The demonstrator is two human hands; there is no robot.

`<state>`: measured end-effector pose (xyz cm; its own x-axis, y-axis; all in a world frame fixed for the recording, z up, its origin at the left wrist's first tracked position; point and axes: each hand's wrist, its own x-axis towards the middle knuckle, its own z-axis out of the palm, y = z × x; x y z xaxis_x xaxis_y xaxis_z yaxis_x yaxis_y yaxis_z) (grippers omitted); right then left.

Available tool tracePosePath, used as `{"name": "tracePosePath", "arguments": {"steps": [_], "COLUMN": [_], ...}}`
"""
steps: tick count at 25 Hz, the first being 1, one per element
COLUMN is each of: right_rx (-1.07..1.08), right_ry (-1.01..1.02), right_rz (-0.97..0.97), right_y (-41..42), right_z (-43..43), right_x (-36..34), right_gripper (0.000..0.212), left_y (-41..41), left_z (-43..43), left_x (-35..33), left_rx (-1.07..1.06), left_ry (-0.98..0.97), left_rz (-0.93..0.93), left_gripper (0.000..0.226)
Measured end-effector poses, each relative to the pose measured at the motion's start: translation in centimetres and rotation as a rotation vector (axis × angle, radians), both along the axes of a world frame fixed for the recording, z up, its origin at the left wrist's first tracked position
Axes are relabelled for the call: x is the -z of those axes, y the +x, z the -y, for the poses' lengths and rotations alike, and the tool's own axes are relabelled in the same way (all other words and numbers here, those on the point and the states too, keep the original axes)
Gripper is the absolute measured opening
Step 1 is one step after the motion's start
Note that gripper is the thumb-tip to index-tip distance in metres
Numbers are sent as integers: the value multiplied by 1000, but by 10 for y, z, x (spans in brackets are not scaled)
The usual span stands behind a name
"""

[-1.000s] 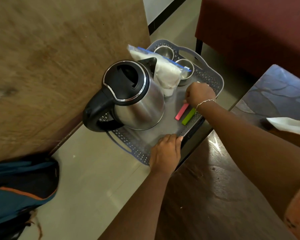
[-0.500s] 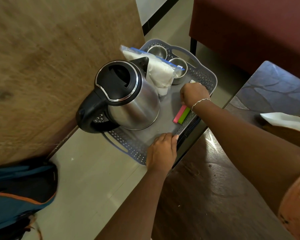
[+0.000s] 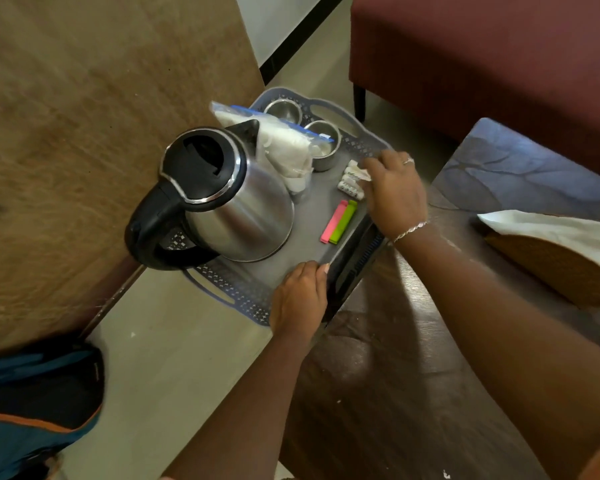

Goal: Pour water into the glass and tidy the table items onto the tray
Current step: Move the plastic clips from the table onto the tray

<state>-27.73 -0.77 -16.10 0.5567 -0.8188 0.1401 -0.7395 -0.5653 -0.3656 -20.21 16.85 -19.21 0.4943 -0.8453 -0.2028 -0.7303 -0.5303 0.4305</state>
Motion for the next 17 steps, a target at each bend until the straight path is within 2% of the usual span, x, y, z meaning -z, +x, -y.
{"name": "tracePosePath", "arguments": {"steps": [4, 7, 9, 11, 13, 17], "right_rx": [23, 93, 120, 161, 204, 285], "right_ry": [-18, 27, 19, 15, 37, 89], "right_rz": [26, -44, -101, -136, -141, -153], "right_y": [-65, -135, -181, -233, -279, -354], "right_z": [-51, -92, -116, -138, -159, -198], "right_x": [-9, -11, -11, -12, -14, -13], "right_gripper": [41, 56, 62, 62, 60, 57], "left_y": [-4, -9, -22, -64, -118, -226], "left_z": [1, -2, -6, -15, -28, -54], "left_x": [-4, -8, -13, -20, -28, -31], "left_rx": [-8, 33, -62, -112, -50, 132], "left_ry": [-48, -41, -47, -143, -217, -197], "left_rz": [69, 287, 343, 320, 262, 101], "left_gripper": [36, 50, 53, 50, 49, 55]}}
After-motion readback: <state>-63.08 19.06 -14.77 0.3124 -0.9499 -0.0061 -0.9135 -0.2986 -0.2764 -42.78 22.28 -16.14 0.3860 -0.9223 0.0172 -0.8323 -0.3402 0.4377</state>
